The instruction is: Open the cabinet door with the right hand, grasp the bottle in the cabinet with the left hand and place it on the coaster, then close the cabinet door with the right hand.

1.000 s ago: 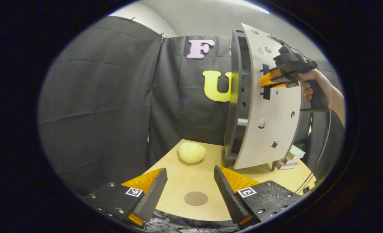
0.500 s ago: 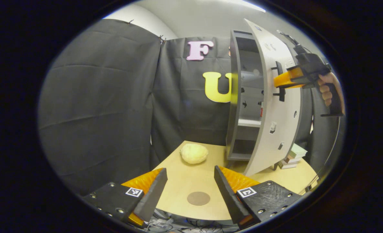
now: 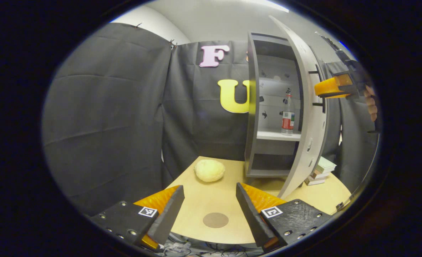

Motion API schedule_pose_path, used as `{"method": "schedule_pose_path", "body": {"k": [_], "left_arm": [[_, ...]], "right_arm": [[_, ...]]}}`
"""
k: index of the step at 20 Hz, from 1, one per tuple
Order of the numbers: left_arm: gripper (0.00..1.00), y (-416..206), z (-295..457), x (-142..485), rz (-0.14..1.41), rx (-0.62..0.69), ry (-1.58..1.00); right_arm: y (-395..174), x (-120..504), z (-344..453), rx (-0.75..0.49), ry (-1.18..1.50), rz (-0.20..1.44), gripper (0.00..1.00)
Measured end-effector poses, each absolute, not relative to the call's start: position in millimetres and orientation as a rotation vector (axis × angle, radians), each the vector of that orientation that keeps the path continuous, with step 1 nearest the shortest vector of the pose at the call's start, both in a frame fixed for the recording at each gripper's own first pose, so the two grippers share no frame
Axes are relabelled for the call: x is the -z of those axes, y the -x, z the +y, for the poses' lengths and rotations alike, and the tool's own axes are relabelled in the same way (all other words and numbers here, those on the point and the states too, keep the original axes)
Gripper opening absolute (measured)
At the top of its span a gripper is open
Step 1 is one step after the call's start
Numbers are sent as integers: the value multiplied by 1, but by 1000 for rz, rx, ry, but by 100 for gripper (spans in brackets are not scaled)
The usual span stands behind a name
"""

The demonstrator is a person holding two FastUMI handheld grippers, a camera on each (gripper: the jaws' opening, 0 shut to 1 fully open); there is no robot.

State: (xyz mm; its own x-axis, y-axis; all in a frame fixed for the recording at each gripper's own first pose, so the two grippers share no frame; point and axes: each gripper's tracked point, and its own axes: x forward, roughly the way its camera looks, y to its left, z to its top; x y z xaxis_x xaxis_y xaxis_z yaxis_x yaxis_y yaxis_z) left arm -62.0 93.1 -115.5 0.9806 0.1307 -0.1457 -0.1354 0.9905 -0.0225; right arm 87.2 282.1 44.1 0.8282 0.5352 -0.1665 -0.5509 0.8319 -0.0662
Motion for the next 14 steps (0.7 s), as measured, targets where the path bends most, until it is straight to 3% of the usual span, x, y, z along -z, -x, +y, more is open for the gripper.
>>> {"method": "schedule_pose_path", "body": {"k": [14], "left_arm": [[90, 58, 74, 111, 141, 44, -10]], "right_arm": [[-73, -42, 244, -494, 19, 129, 13]]}}
